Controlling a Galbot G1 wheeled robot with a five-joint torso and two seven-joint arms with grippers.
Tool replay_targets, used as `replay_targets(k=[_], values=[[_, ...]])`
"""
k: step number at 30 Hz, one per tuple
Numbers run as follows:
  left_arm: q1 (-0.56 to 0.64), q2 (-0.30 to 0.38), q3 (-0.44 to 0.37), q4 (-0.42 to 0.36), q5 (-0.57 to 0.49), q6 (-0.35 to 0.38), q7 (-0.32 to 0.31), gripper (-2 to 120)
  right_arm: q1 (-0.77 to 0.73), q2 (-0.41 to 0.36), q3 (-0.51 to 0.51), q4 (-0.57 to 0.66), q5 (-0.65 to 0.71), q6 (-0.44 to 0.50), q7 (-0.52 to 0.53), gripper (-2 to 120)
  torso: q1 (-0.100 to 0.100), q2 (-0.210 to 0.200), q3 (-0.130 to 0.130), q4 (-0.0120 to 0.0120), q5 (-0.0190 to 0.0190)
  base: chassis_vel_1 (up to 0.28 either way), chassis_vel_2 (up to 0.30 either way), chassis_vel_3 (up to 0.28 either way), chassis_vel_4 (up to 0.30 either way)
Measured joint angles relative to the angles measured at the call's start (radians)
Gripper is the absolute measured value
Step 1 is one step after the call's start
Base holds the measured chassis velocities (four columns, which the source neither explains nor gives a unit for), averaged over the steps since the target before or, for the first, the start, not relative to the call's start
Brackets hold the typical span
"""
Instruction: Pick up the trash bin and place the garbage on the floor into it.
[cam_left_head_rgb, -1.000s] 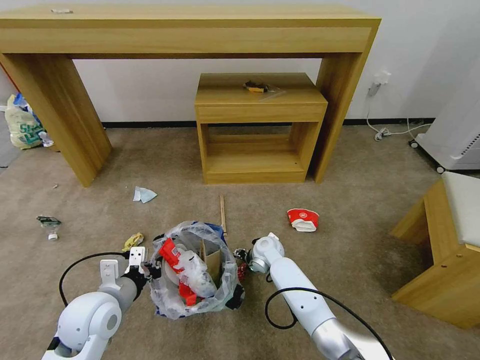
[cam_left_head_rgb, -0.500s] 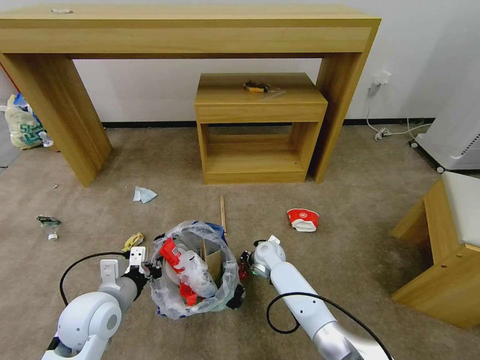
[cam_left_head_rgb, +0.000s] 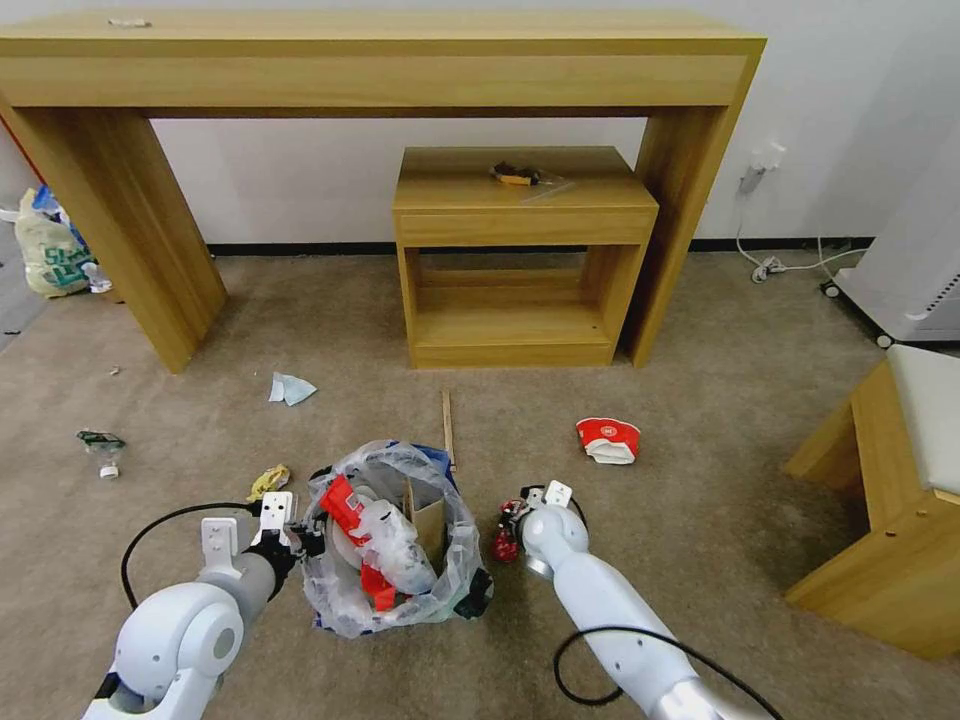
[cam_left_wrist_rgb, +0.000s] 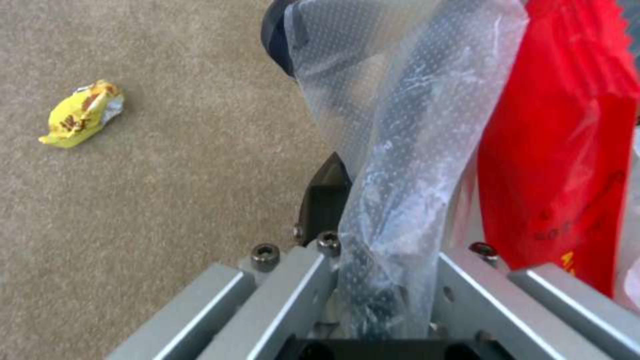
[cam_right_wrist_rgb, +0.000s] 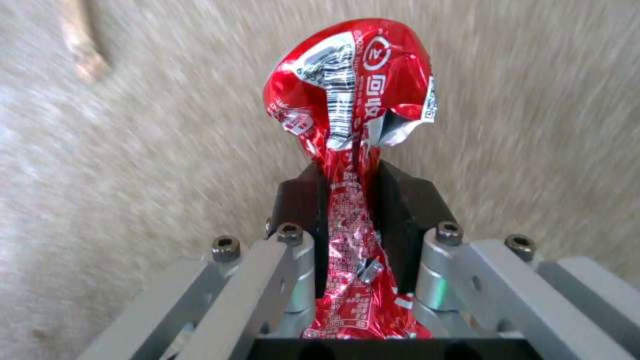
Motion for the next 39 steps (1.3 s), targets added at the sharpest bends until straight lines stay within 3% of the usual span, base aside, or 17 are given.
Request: replay_targets(k=[10,12,17,20,24,29,39], values=[[0.003,0.005,0.0,-0.013,-0.005,0.0,0.0,0,-0.034,-0.06,0.021,0.2,-0.07,0.009,-0.067,16,0.0,0.0,0.0,0.001,0.0007,0.0,0.0,0.0,0.0],[0.007,0.007,-0.003,-0.016,-0.006,0.0,0.0,0,-0.044,-0.104,0.026,0.271,-0.129,0.017,-0.141,16,0.0,0.0,0.0,0.001,0.0008,0.0,0.0,0.0,0.0],[0.009,0.005,-0.003,-0.018,-0.005,0.0,0.001,0,-0.045,-0.154,0.025,0.342,-0.205,0.034,-0.213,16,0.0,0.0,0.0,0.0009,0.0008,0.0,0.0,0.0,0.0],[0.013,0.004,0.0,-0.022,-0.004,0.0,0.001,0,-0.039,-0.214,0.024,0.413,-0.35,0.11,-0.343,16,0.0,0.0,0.0,0.0009,0.0007,0.0,0.0,0.0,0.0],[0.015,0.006,0.0,-0.022,-0.003,0.0,0.001,0,-0.035,-0.274,0.015,0.48,-0.409,0.174,-0.448,16,0.0,0.0,0.0,0.0009,0.0009,0.0,0.0,0.0,0.0],[-0.001,0.03,0.016,-0.015,-0.018,0.0,-0.011,0,-0.025,-0.382,-0.026,0.625,-0.366,0.231,-0.591,16,0.0,0.0,0.0,0.0009,0.0007,0.0,0.0,0.0,0.0],[-0.088,0.082,0.065,0.035,-0.077,0.0,-0.044,0,0.043,-0.471,-0.174,0.757,-0.243,0.209,-0.694,16,0.0,0.0,0.0,0.0009,0.0006,0.0,0.0,0.0,0.0]])
